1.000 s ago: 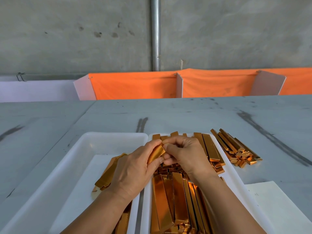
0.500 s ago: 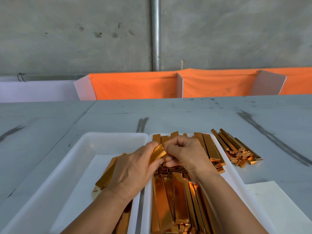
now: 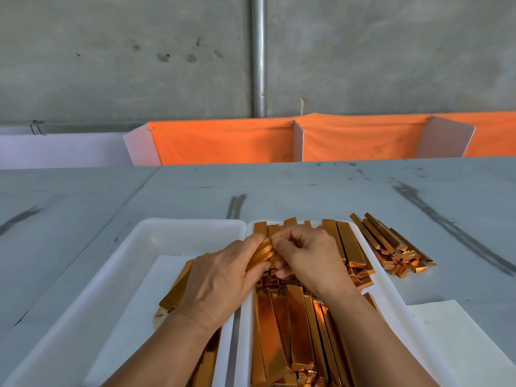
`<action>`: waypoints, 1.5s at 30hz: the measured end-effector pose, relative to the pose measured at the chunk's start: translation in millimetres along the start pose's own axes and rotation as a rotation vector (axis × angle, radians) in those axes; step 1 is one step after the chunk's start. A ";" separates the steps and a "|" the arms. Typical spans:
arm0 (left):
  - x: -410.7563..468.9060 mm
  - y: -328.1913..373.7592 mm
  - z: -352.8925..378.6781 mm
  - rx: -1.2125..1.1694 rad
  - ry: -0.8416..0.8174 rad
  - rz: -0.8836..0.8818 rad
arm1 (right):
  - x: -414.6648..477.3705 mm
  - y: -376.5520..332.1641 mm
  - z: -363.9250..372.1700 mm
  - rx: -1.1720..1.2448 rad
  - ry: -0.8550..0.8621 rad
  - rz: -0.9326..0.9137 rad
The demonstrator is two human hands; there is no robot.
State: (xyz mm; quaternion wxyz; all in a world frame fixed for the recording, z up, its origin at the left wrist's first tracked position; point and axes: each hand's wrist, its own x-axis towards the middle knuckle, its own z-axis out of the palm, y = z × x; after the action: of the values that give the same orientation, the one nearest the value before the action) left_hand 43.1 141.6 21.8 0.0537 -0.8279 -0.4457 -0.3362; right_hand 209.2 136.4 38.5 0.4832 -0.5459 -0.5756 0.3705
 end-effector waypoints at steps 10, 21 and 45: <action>-0.1 2.8 -3.5 -0.035 0.014 -0.016 | 1.9 -2.6 -0.7 0.163 -0.013 0.066; -1.1 1.9 -1.9 -0.079 -0.007 -0.051 | 1.7 -1.7 -0.6 0.143 -0.019 0.023; 1.9 3.8 3.7 -0.180 0.010 -0.208 | -1.4 0.6 18.0 0.203 0.075 -0.024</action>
State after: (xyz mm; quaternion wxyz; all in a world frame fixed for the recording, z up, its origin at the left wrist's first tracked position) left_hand 48.7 142.2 20.9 -0.0535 -0.7771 -0.4968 -0.3828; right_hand 191.9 136.9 33.1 0.5616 -0.5005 -0.5231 0.4005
